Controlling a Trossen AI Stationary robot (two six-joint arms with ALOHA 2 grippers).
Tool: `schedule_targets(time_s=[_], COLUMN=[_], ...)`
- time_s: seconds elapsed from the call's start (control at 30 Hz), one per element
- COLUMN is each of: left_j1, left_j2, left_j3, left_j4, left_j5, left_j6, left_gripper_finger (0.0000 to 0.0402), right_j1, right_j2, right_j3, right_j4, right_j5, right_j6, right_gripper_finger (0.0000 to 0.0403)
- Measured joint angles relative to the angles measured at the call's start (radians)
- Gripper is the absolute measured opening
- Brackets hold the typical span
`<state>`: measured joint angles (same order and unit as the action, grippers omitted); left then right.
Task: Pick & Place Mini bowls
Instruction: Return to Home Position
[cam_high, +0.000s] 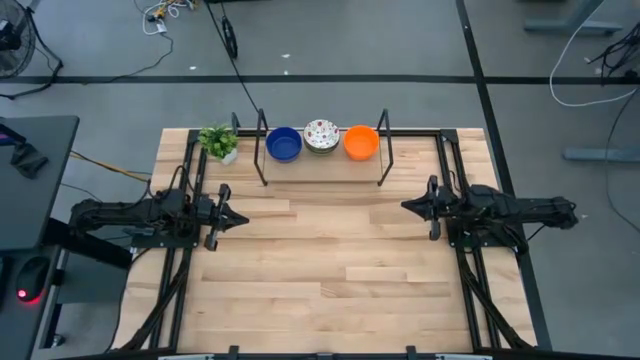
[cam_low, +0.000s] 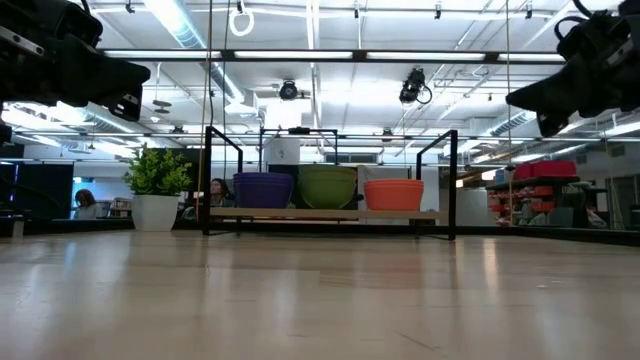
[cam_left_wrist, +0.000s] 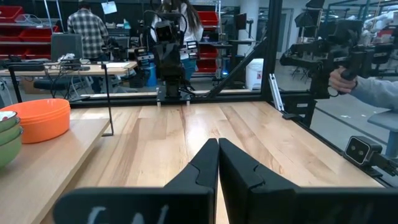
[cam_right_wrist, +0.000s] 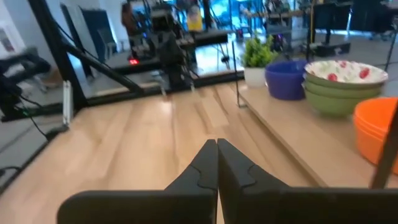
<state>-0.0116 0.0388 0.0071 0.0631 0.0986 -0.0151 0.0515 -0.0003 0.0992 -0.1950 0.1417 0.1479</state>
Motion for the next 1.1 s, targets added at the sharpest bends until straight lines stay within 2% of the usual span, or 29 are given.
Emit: schedule_targets(time_s=[0.07,0.2,0.33,0.47,1.1], left_j1=[0.000,0.000,0.000,0.000,0.000], left_j2=[0.000,0.000,0.000,0.000,0.000], left_j3=[0.000,0.000,0.000,0.000,0.000], left_j4=[0.000,0.000,0.001,0.001,0.000], left_j5=[0.000,0.000,0.000,0.000,0.000], left_j6=[0.000,0.000,0.000,0.000,0.000], left_gripper_finger=[0.0018,0.0018,0.0018,0.0018,0.0018], right_j1=[-0.003,-0.003,-0.002,-0.002,0.008], right_j2=[0.000,0.000,0.000,-0.001,0.011], right_j3=[0.024,0.030,-0.022,-0.081,-0.082], right_j4=[-0.044,-0.021,0.048,0.231,0.210], right_j5=[-0.001,-0.002,-0.006,-0.091,-0.127], right_j6=[-0.020,-0.048,-0.019,-0.026,-0.054], right_gripper_finger=[0.0004,0.0006,0.0004,0.0004,0.0013])
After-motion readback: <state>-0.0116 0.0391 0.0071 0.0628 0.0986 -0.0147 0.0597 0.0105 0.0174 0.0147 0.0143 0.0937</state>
